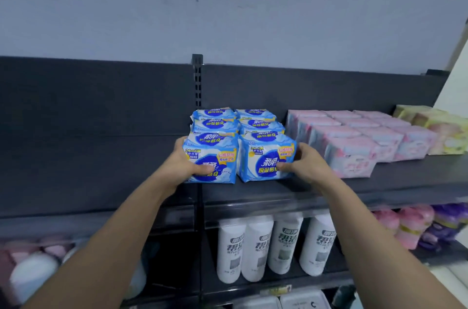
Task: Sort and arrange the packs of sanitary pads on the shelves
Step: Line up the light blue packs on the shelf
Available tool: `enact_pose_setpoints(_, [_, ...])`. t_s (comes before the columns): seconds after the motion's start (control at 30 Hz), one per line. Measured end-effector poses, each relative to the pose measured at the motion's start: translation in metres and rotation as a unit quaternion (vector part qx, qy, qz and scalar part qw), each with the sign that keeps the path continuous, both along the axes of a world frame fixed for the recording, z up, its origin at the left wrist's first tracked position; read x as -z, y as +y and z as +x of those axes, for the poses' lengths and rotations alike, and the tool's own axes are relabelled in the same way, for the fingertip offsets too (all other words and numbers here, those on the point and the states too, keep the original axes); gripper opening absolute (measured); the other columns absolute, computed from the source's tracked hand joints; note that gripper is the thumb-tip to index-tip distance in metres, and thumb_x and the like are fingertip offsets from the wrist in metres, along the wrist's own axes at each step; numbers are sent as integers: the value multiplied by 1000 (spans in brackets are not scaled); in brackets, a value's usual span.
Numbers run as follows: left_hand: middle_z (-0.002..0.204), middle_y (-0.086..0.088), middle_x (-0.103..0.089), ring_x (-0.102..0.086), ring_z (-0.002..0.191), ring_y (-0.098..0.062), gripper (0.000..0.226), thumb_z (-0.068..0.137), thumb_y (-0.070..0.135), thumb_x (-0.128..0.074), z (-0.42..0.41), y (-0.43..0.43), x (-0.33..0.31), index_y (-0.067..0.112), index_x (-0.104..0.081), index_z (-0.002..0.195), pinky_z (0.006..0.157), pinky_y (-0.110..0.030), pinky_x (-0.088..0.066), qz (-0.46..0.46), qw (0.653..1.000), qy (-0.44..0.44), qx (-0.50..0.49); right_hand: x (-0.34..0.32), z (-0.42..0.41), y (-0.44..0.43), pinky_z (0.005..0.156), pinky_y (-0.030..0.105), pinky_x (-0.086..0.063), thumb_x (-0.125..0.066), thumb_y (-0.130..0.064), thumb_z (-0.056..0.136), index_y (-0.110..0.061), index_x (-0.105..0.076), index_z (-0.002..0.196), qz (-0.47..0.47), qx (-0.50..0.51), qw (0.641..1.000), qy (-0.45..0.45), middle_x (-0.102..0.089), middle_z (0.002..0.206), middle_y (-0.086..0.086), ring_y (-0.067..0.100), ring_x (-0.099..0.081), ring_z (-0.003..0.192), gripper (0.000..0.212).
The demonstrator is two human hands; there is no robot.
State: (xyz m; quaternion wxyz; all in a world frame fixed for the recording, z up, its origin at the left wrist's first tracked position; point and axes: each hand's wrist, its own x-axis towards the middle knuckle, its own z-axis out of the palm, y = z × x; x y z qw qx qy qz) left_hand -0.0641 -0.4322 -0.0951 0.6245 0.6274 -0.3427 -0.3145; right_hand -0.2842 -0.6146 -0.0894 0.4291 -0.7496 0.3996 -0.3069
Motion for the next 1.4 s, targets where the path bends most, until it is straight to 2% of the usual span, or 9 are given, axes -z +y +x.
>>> enact_pose_setpoints(0.1, [116, -9, -66, -67, 103, -25, 100, 55, -14, -81, 2, 3, -2, 15, -31, 137, 94, -43, -52, 23, 999, -5, 27, -1, -5, -6, 88, 42, -55, -84, -3, 69, -15, -57, 95, 1, -17, 1000, 8, -72, 101, 6, 21, -69, 91, 39])
enact_pose_setpoints(0.37, [116, -9, -66, -67, 100, -23, 87, 67, -12, -79, -15, -7, 2, 13, -34, 137, 87, -40, -55, 27, 998, -32, -47, -4, -10, -14, 90, 45, -54, -88, -10, 65, -15, -57, 95, -14, -29, 998, 51, -72, 101, 4, 22, -68, 93, 44])
enact_pose_setpoints(0.53, [117, -1, -67, -66, 104, -19, 86, 65, 5, -87, -29, -5, 1, 18, -38, 135, 96, -44, -52, 63, 989, -100, -88, -10, -14, -2, 85, 33, -47, -83, -21, 72, -12, -47, 121, -91, -18, 988, 122, -62, 121, 6, 25, -60, 108, 61])
enact_pose_setpoints(0.63, [112, 4, -68, -66, 101, -16, 72, 66, 13, -88, -38, 2, -1, 19, -45, 124, 97, -40, -50, 106, 973, -155, -130, -13, -16, 12, 100, 37, -39, -82, -26, 71, -11, -32, 143, -216, -7, 967, 138, -43, 141, 12, 29, -41, 131, 89])
enact_pose_setpoints(0.73, [121, 2, -65, -62, 106, -16, 71, 65, 23, -88, -48, 16, -4, 15, -47, 121, 97, -35, -47, 170, 947, -220, -163, -18, -15, 26, 109, 38, -31, -78, -30, 74, -10, -38, 143, -322, -21, 939, 117, -36, 146, 13, 29, -31, 138, 82])
enact_pose_setpoints(0.83, [148, -6, -44, -44, 133, -21, 87, 76, 28, -81, -63, 37, -13, 8, -34, 146, 104, -29, -35, 235, 900, -315, -189, -24, -11, 44, 109, 38, -32, -74, -30, 78, -9, -44, 139, -388, -55, 913, 109, -41, 143, 12, 29, -33, 135, 71])
enact_pose_setpoints(0.9, [155, -9, -34, -34, 141, -21, 88, 81, 31, -76, -72, 57, -18, 6, -27, 150, 109, -28, -29, 271, 870, -361, -199, -25, -6, 59, 105, 38, -35, -71, -30, 80, -9, -47, 136, -415, -91, 899, 109, -45, 138, 10, 27, -37, 131, 64])
enact_pose_setpoints(1.27, [119, -7, -58, -56, 112, -30, 51, 78, 41, -69, -113, 233, -22, 12, -53, 117, 87, -40, -49, 444, 721, -446, -291, -21, 35, 186, 104, 39, -36, -66, -41, 85, -19, -41, 142, -460, -294, 823, 159, -46, 138, 7, 27, -38, 131, 66])
enact_pose_setpoints(1.4, [124, -8, -55, -54, 114, -29, 51, 84, 39, -65, -135, 308, -21, 11, -50, 124, 86, -38, -47, 517, 664, -426, -331, -18, 53, 250, 101, 38, -36, -65, -41, 86, -18, -42, 140, -472, -365, 784, 173, -44, 139, 9, 29, -36, 132, 63])
